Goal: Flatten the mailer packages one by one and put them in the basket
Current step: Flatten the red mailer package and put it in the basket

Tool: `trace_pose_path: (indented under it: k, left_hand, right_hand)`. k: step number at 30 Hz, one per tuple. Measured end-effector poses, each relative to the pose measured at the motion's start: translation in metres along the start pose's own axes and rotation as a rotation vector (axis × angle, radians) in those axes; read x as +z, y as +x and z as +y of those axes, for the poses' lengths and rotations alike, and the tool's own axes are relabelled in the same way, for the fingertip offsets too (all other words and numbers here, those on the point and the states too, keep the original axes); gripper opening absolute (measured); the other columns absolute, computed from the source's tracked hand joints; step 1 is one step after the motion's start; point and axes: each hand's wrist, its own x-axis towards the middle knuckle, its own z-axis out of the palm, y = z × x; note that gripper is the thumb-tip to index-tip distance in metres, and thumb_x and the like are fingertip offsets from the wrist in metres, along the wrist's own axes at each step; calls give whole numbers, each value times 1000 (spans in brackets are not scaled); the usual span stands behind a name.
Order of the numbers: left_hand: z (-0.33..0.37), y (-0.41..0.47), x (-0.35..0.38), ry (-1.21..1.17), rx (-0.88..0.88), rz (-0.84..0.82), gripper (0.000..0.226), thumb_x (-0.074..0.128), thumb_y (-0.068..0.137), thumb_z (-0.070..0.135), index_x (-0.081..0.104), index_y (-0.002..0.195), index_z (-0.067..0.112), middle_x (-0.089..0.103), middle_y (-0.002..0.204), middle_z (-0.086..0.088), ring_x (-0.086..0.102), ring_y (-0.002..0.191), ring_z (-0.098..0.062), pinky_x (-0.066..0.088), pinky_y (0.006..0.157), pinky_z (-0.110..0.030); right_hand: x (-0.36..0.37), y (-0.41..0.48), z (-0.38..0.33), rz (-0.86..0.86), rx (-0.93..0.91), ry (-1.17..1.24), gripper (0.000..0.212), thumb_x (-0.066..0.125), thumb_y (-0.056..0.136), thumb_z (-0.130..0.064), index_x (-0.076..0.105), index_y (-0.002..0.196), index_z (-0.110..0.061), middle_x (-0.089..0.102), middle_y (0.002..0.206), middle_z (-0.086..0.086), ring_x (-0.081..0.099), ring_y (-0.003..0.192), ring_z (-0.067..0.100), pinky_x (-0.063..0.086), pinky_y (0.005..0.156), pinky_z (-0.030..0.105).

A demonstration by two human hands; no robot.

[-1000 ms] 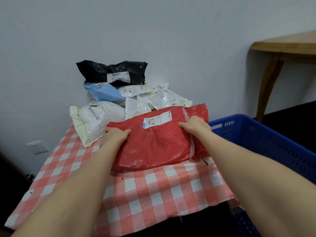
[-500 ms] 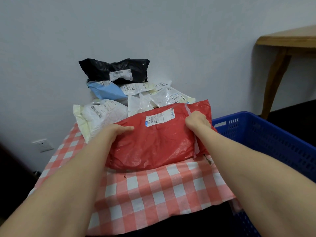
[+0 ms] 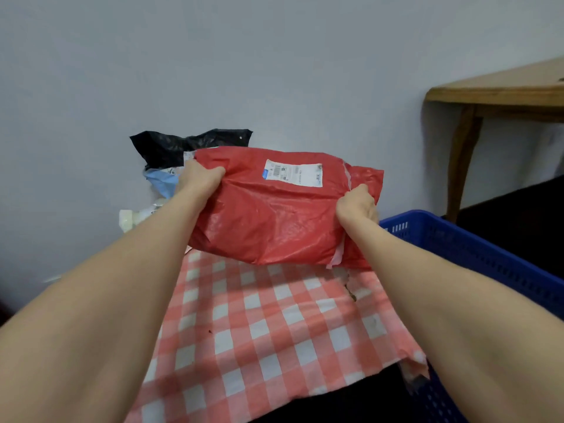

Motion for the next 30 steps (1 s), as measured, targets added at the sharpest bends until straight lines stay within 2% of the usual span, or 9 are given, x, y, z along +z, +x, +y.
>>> trace_pose_path:
  k: [3, 6, 11, 17, 19, 22, 26, 28, 30]
  left_hand:
    - [35, -6, 25, -1, 71, -63, 60, 54, 73, 34, 47, 127, 9, 58, 115, -5, 57, 106, -28, 46, 96, -39]
    - [63, -8, 57, 24, 175, -137, 62, 54, 82, 23, 33, 140, 10, 54, 127, -11, 53, 116, -31, 42, 101, -38]
    - [96, -6, 131, 193, 345, -157, 62, 51, 86, 10, 28, 144, 15, 52, 131, -16, 51, 120, -33, 40, 97, -35]
    - [122, 2, 224, 113, 467, -285, 40, 50, 79, 4, 47, 116, 18, 60, 90, -9, 60, 91, -28, 46, 76, -34]
    - [125, 2, 256, 139, 488, -355, 32, 48, 79, 2, 57, 104, 20, 62, 94, -6, 60, 92, -24, 44, 73, -28]
    - [122, 2, 308, 176, 491, -413, 33, 46, 79, -6, 69, 94, 13, 68, 105, -9, 62, 101, -24, 46, 82, -25]
    - [106, -7, 370, 248, 472, -521, 40, 39, 78, -12, 56, 61, 21, 69, 90, -9, 62, 88, -23, 47, 79, -25]
    - [94, -13, 399, 266, 442, -578, 43, 36, 78, -14, 64, 64, 15, 68, 84, -9, 57, 77, -18, 46, 74, -22]
    - [82, -18, 427, 301, 403, -627, 44, 36, 80, -15, 75, 84, 6, 71, 94, -13, 61, 81, -19, 45, 76, -21]
  right_hand:
    - [-13, 18, 16, 42, 92, 51, 36, 37, 101, -17, 40, 135, -5, 56, 130, 19, 54, 118, 38, 44, 93, 41]
    - [-23, 42, 38, 63, 216, 96, 39, 39, 100, -14, 38, 138, -3, 53, 135, 20, 51, 123, 38, 41, 97, 42]
    - [-24, 85, 82, 114, 379, 169, 38, 39, 100, -12, 40, 136, -2, 51, 136, 22, 50, 124, 39, 40, 99, 42]
    - [-11, 138, 141, 111, 541, 144, 39, 33, 102, -9, 35, 139, 0, 47, 139, 22, 48, 125, 39, 41, 98, 45]
    - [-6, 153, 164, 140, 600, 166, 38, 34, 101, -9, 36, 138, 1, 48, 137, 24, 49, 124, 40, 41, 98, 45]
    - [20, 172, 204, 151, 665, 243, 36, 35, 99, -5, 38, 134, 2, 50, 133, 27, 52, 120, 41, 42, 98, 45]
    - [59, 196, 270, 130, 754, 379, 30, 43, 93, -11, 45, 122, -1, 63, 114, 22, 65, 97, 38, 55, 84, 52]
    - [75, 200, 300, 41, 751, 426, 36, 46, 93, -12, 46, 128, -1, 60, 118, 18, 63, 104, 34, 53, 89, 48]
    - [82, 199, 324, 82, 800, 416, 36, 44, 90, -11, 46, 125, -3, 61, 116, 21, 64, 100, 36, 54, 87, 49]
